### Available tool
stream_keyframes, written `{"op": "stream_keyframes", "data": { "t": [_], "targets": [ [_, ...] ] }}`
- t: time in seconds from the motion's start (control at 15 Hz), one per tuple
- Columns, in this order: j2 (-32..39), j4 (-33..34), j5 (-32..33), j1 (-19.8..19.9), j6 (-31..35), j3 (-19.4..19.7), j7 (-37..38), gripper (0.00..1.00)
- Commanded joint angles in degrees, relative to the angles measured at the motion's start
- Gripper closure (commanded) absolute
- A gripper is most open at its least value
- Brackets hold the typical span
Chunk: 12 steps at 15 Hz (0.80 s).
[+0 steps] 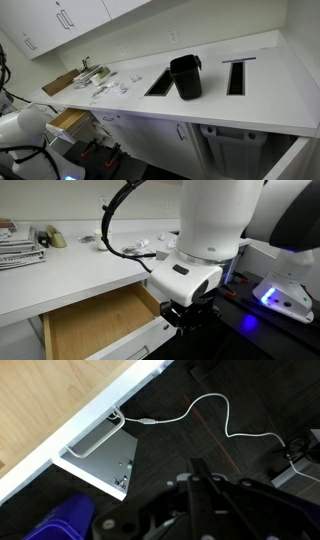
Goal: Close the drawer
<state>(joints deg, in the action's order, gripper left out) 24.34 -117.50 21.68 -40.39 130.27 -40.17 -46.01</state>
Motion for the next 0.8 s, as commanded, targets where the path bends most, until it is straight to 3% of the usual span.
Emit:
{"op": "stream_keyframes", "data": {
  "t": [0.0, 0.4, 0.73],
  "targets": [
    [1.4, 1.0, 1.7, -1.3, -0.4, 1.3, -2.4, 1.00],
    [5.1, 2.0, 17.6, -7.1, 1.7, 8.0, -9.2, 1.00],
    [9.4, 4.6, 25.1, -10.9, 3.9, 11.5, -12.7, 1.00]
  ]
}}
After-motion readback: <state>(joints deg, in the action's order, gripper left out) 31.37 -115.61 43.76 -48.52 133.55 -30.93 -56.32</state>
